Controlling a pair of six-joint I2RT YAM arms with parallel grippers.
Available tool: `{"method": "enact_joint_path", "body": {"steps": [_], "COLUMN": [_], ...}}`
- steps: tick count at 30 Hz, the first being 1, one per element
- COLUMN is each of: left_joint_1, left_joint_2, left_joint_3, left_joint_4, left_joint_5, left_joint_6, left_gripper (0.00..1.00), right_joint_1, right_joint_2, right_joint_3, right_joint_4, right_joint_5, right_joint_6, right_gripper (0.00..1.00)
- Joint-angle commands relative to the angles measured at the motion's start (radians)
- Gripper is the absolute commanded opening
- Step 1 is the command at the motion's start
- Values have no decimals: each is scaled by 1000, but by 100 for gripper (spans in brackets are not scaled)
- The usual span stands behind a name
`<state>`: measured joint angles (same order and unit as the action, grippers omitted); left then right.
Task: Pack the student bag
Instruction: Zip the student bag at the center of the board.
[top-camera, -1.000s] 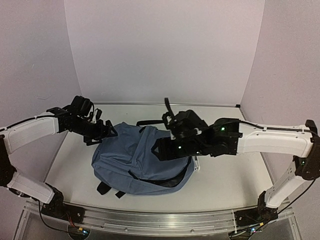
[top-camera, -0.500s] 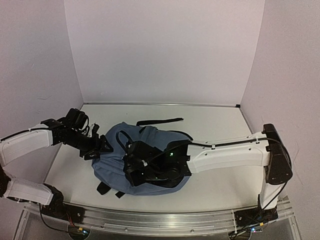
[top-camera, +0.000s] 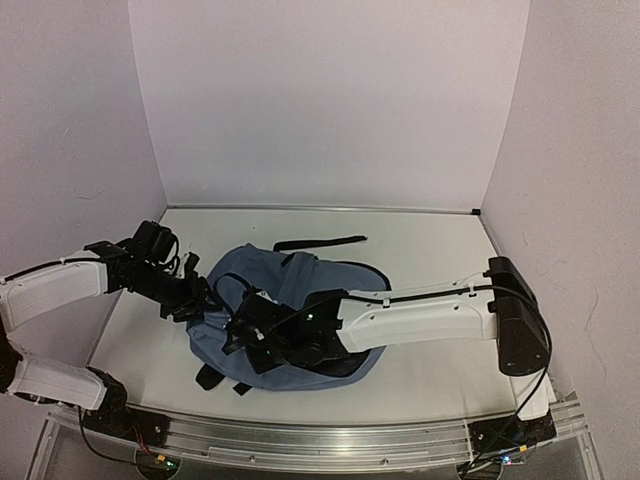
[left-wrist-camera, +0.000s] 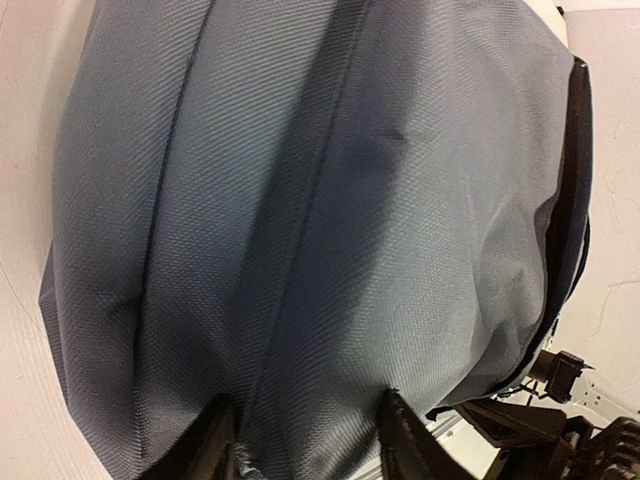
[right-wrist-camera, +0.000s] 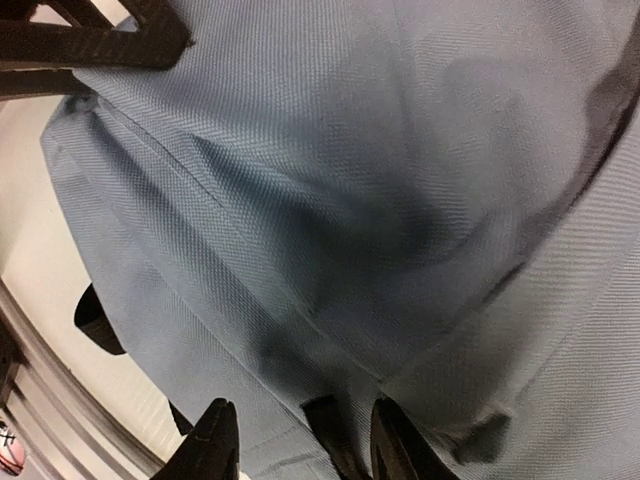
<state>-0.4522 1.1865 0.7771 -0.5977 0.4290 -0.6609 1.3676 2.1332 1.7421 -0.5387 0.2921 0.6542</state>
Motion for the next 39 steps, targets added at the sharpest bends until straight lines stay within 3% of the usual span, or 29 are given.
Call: {"method": "enact_joint_path", "body": {"steps": [1,4,10,14,26,39], "left_joint_1": [-5,-5,-5,-5,-3,11], "left_joint_2": [10,10,12,11,16,198], "left_joint_3": [-7,-11,-21,-27,-33,150], "left_joint_4": [64,72,83,97,133,200], "left_joint_5": [62,63,51,21,-121,-180], "left_joint_6": [-4,-6,-14,-26,-56,32], "left_gripper": [39,29,11,1,0,0], "right_joint_1": [17,25,39,42,42,23], "right_joint_2": [54,89,103,63,-84,-192], "right_joint_3": [77,106,130,101,-59,-224], "right_joint_4": [-71,-115,-233,-252,-330,-377], "right_joint_5": [97,140,274,314,325,321], "right_joint_6": [-6,5,76,121,270,394], "right_gripper": [40,34,10,0,0,0]}}
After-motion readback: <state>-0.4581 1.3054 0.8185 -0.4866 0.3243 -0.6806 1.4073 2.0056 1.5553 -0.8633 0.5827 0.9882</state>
